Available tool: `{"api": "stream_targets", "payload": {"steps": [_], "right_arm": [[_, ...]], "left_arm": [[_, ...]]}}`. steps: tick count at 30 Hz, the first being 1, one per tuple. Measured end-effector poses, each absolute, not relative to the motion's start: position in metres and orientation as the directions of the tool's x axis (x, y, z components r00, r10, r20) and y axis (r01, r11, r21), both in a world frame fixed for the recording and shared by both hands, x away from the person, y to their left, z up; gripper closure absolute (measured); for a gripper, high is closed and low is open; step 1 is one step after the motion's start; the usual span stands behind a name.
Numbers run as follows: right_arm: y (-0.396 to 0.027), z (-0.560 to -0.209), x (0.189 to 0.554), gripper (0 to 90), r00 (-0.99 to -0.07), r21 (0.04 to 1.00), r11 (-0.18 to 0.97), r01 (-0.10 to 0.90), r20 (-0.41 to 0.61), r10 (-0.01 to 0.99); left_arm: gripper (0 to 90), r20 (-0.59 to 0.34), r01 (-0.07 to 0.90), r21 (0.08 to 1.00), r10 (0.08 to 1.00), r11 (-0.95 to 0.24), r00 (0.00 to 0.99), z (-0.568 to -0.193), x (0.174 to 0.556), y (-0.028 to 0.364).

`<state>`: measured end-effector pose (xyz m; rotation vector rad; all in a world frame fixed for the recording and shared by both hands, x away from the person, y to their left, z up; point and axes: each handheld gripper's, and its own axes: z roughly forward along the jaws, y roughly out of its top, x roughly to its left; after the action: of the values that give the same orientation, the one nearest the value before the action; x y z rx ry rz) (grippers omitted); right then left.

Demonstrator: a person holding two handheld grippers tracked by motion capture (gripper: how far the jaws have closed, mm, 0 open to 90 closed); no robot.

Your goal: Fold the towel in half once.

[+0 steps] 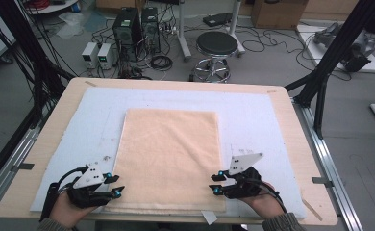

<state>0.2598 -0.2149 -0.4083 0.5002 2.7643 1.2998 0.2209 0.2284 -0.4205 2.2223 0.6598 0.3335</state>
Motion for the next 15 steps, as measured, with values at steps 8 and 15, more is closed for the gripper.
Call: {"api": "stream_targets", "payload": {"steps": [8,15], "right_arm": [[-0.205,-0.437,0.268,70.2,-0.949,0.707,0.649,0.281,0.105,0.296],[-0.208,-0.433,0.264,88.4,-0.957,0.707,0.656,0.265,0.109,0.27]], "left_arm": [[70.5,0.009,0.354,0.716,0.516,-0.601,0.857,-0.432,0.223,0.223],[87.0,0.033,0.328,0.731,0.511,-0.599,0.859,-0.423,0.217,0.225]]}}
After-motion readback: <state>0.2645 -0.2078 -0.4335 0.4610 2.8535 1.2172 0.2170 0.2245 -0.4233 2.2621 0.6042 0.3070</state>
